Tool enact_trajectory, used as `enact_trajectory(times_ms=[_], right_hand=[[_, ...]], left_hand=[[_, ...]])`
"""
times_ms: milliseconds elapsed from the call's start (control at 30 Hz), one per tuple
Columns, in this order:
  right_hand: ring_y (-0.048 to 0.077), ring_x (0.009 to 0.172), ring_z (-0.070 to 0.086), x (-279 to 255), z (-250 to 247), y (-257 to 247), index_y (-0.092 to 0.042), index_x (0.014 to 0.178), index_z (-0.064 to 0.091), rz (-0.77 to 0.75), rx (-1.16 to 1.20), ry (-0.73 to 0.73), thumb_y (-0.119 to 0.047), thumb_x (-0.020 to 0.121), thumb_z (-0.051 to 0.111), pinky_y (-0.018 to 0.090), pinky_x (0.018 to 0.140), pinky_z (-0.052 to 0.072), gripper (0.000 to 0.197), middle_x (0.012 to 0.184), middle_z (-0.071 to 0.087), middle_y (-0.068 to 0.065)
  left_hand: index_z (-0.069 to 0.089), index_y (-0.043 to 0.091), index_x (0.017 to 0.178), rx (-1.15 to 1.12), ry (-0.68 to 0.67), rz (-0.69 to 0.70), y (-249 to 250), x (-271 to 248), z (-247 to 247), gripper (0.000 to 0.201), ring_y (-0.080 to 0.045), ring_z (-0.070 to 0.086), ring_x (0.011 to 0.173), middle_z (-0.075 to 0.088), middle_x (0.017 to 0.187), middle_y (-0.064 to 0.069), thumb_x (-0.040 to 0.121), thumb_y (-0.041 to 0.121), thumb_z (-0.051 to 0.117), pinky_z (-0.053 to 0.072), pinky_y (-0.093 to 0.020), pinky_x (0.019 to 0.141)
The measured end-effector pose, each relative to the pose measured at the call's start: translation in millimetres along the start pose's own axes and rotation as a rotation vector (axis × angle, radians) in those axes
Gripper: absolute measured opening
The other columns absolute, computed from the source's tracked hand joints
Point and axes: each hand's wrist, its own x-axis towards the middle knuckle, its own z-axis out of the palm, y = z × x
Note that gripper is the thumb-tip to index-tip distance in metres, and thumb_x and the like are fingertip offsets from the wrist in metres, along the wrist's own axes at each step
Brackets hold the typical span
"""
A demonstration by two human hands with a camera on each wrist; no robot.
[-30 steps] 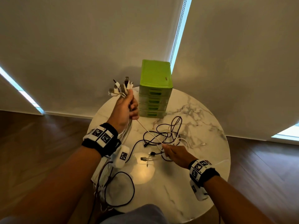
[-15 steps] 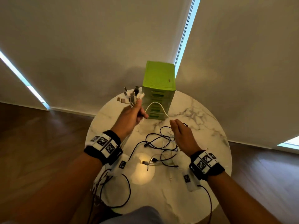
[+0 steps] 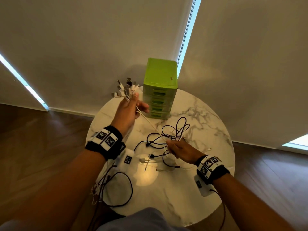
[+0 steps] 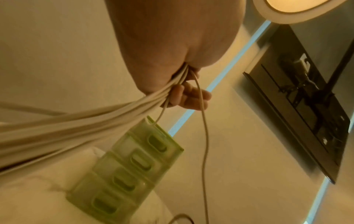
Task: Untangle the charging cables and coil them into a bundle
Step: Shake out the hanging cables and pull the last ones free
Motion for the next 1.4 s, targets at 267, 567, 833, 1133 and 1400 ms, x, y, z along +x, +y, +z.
enact_trajectory(times_ms=[267,567,833,1133,1400], right_hand=[[0.007,0.053,0.048,-0.5,-17.8,21.1,-0.019,0.091,0.048,0.064,0.054,0.337,-0.048,0.105,0.036,0.035,0.057,0.046,0.034,0.066,0.05,-0.004],[0.001,0.064,0.047,19.7,-46.2,-85.2,-0.021,0.097,0.06,-0.164,0.204,0.288,-0.038,0.106,0.043,0.022,0.058,0.042,0.025,0.07,0.052,-0.019],[0.011,0.108,0.059,32.8,-19.6,-99.4,-0.019,0.121,0.067,-0.291,-0.054,0.097,-0.03,0.107,0.042,0.026,0.093,0.049,0.031,0.12,0.067,-0.001],[0.013,0.1,0.065,88.6,9.8,-126.9,-0.022,0.127,0.063,-0.385,-0.239,0.307,-0.014,0.104,0.047,0.039,0.09,0.052,0.028,0.106,0.072,-0.008],[0.028,0.09,0.064,136.7,76.8,-184.5,-0.034,0.114,0.051,-0.421,-0.044,0.075,-0.039,0.109,0.034,0.041,0.083,0.051,0.019,0.108,0.069,0.0]], left_hand=[[0.053,0.023,0.08,0.007,0.071,0.139,9.0,5.7,-17.6,0.037,-0.011,0.046,0.053,0.056,0.061,0.004,0.11,0.036,0.037,0.029,-0.027,0.052],[0.067,0.02,0.091,0.129,-0.17,-0.031,-30.4,-17.2,15.1,0.041,-0.011,0.032,0.052,0.036,0.054,0.011,0.104,0.052,0.044,0.026,-0.029,0.054],[0.068,0.022,0.08,0.288,-0.085,0.055,-15.9,-18.2,-1.0,0.027,-0.005,0.06,0.068,0.066,0.068,0.01,0.1,0.038,0.059,0.048,-0.032,0.075],[0.071,0.019,0.111,0.455,0.207,0.123,-5.9,-25.1,-86.2,0.029,-0.004,0.059,0.064,0.066,0.072,0.005,0.098,0.042,0.06,0.045,-0.025,0.063],[0.065,0.022,0.094,0.155,0.355,0.025,14.1,-60.7,-196.5,0.028,-0.003,0.036,0.047,0.039,0.054,0.009,0.104,0.043,0.048,0.031,-0.017,0.045]])
